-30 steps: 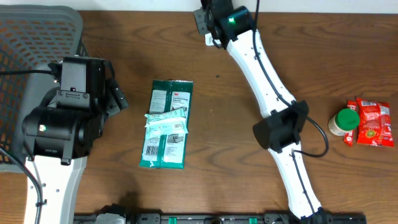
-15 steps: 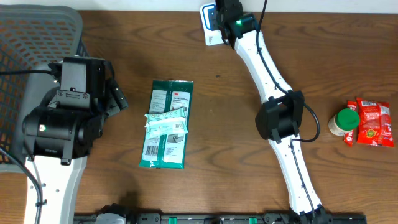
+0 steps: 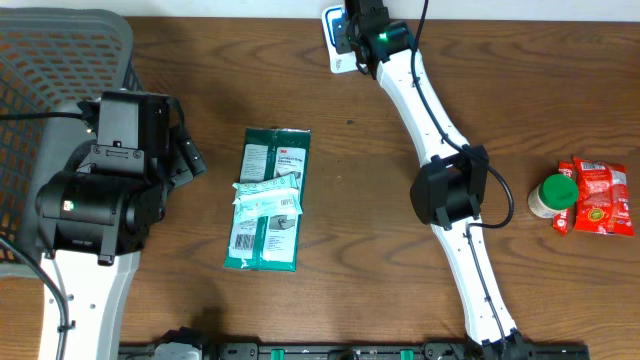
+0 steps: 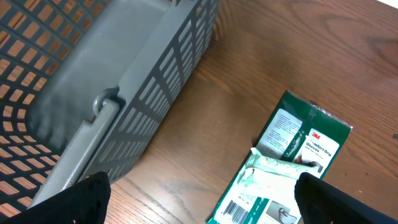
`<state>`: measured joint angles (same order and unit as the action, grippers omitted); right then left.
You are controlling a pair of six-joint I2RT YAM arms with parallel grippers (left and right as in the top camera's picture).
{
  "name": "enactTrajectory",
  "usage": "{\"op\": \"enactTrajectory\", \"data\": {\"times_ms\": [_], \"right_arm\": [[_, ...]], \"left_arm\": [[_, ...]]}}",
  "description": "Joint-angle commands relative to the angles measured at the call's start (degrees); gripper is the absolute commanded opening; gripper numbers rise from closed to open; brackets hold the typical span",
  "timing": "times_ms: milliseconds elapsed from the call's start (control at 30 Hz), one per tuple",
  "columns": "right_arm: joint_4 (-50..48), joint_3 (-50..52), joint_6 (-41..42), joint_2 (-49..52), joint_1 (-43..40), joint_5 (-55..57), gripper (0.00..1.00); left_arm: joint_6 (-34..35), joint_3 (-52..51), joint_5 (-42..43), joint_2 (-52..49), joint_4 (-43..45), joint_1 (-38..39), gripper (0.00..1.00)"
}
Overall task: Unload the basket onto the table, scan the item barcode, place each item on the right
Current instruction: 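Hold the Kleenex pack under the white scanner with the right gripper, then carry the Kleenex pack right and lower it beside the jar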
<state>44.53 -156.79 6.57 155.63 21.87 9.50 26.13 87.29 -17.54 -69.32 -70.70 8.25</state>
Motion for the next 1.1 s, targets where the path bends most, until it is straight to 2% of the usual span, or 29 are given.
{"op": "enactTrajectory", "data": {"times_ms": [0, 200, 400, 667, 900, 1067], "right_arm": [[3.8, -0.7, 1.1, -6.2, -1.0, -2.3, 0.01], [19.1, -0.7, 1.1, -19.1, -3.3, -7.1, 0.01], [37.5, -0.7, 0.6, -31.6, -6.2, -7.2, 0.01], [52.8, -0.7, 0.6, -39.0, -13.0, -7.2, 0.01], [52.8, 1.7, 0.6, -39.9, -17.9, -11.0, 0.01], [52.8, 12.3, 1.1, -44.4, -19.7, -9.2, 0.01]], "left_arm": [[0.1, 0.3, -1.0, 0.1, -0.2, -0.3, 0.95], [0.1, 0.3, -1.0, 0.1, -0.2, -0.3, 0.95], [0.1, 0.3, -1.0, 0.1, -0.2, -0.3, 0.95], [0.1, 0.3, -1.0, 0.1, -0.2, -0.3, 0.95], [0.1, 0.3, -1.0, 0.1, -0.2, -0.3, 0.95], [0.1, 0.3, -1.0, 0.1, -0.2, -0.3, 0.95]]}}
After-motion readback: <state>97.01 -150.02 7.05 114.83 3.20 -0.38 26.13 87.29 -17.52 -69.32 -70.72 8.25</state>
